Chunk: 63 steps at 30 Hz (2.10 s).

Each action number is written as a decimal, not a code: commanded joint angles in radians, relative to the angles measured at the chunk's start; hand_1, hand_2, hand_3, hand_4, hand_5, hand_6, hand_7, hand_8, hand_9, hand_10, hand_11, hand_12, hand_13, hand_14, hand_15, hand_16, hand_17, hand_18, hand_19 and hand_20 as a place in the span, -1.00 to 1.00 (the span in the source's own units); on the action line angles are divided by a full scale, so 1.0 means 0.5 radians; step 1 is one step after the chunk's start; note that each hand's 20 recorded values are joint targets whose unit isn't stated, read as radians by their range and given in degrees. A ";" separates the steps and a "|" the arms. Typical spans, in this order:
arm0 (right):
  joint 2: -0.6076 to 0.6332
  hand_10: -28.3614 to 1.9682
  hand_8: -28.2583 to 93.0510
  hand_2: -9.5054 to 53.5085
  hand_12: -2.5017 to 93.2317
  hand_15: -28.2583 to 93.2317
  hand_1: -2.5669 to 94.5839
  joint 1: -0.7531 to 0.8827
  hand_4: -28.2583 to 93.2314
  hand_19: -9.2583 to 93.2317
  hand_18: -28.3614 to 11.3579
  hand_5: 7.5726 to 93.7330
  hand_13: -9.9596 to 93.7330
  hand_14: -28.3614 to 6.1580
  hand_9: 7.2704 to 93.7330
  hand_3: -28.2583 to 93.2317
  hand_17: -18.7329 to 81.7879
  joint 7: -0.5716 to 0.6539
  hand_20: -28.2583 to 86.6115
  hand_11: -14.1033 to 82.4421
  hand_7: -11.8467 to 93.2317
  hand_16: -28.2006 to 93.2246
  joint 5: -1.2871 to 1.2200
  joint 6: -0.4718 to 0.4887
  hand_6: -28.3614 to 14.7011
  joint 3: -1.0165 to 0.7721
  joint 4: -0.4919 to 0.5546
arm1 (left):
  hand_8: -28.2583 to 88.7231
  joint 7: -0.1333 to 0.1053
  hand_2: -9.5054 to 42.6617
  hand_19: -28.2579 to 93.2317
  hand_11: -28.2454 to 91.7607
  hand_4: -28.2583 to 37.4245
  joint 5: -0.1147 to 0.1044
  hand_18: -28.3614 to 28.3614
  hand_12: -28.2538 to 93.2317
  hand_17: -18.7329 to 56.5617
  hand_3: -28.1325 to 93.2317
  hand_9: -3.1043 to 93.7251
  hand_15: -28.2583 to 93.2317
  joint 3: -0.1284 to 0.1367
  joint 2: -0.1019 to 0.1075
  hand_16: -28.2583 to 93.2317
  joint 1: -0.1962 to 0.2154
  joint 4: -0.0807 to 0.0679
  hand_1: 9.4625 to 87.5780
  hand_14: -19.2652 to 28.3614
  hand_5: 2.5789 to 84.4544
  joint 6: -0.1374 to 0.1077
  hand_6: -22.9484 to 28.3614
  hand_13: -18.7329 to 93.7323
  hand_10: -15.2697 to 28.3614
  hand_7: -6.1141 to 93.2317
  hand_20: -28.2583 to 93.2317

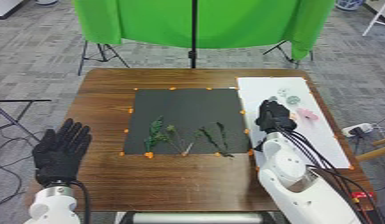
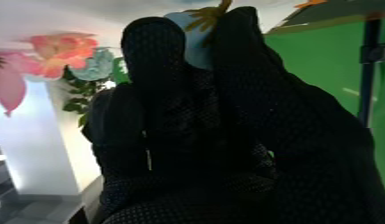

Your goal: Arrange flowers

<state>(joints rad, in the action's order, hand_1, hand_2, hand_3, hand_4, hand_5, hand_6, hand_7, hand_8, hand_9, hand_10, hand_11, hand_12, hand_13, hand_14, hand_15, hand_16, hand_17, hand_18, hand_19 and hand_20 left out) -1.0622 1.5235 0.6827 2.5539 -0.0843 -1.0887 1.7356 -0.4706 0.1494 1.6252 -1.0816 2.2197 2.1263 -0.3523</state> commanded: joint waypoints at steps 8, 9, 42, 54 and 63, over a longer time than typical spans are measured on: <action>-0.113 -0.07 -0.45 -1.00 -0.02 0.21 0.39 -0.473 -1.00 0.93 -0.57 0.46 0.63 0.22 0.56 0.66 0.27 -0.277 0.06 -0.17 0.07 0.15 -0.135 0.149 0.13 0.506 0.325 | -0.68 -0.063 -0.24 0.05 -0.18 -1.00 -0.067 0.51 -0.39 -0.65 0.80 -0.10 0.01 0.073 -0.011 -0.65 0.042 -0.010 -0.56 0.51 0.13 -0.034 0.34 -0.12 0.45 -0.67 -0.34; -0.145 -0.08 -0.45 -1.00 -0.02 0.21 0.39 -0.538 -1.00 0.93 -0.56 0.46 0.63 0.22 0.56 0.66 0.26 -0.314 0.06 -0.17 0.07 0.15 -0.153 0.144 0.13 0.579 0.298 | -0.68 -0.064 -0.24 0.05 -0.18 -1.00 -0.059 0.51 -0.39 -0.65 0.80 -0.09 0.01 0.069 -0.004 -0.65 0.035 -0.014 -0.56 0.51 0.13 -0.036 0.34 -0.12 0.45 -0.67 -0.34; -0.792 -0.24 -0.79 -1.00 -0.47 0.10 0.33 -0.826 -1.00 0.81 -0.38 0.40 0.50 0.33 0.32 0.65 0.20 -0.848 0.15 -0.08 -0.31 0.07 0.317 0.454 0.14 1.150 -0.471 | -0.68 -0.114 -0.23 0.05 -0.18 -1.00 -0.084 0.51 -0.39 -0.65 0.80 -0.10 0.01 -0.095 0.189 -0.65 -0.134 -0.049 -0.56 0.51 0.13 -0.071 0.34 -0.12 0.45 -0.68 -0.34; -0.747 -0.38 -0.73 -1.00 -0.60 0.35 0.17 -0.821 -1.00 0.99 -0.76 0.26 0.37 0.04 0.19 0.77 0.17 -0.770 0.33 -0.30 -0.55 0.02 0.311 0.610 0.01 1.152 -0.367 | -0.67 -0.130 -0.23 0.05 -0.18 -1.00 -0.098 0.51 -0.39 -0.65 0.80 -0.10 0.00 -0.078 0.160 -0.65 -0.104 -0.042 -0.56 0.51 0.13 -0.062 0.34 -0.12 0.45 -0.67 -0.34; -0.543 -0.46 -0.73 -1.00 -0.62 0.52 0.01 -0.606 -1.00 1.00 -0.86 0.11 0.29 -0.25 0.06 0.91 0.17 -0.460 0.41 -0.39 -0.55 -0.20 -0.203 0.622 0.03 0.625 0.202 | -0.68 -0.055 -0.23 0.05 -0.18 -1.00 -0.068 0.51 -0.39 -0.65 0.80 -0.10 0.00 -0.013 0.013 -0.65 -0.008 -0.022 -0.56 0.51 0.13 -0.036 0.34 -0.12 0.44 -0.68 -0.34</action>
<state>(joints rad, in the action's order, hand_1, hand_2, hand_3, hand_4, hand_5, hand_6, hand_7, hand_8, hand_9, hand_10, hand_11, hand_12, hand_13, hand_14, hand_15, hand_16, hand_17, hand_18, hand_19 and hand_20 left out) -1.4341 1.1677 0.3246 2.5897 0.2651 -0.5899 1.6392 -0.5216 0.1093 1.6035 -1.0191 2.1607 2.1116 -0.3797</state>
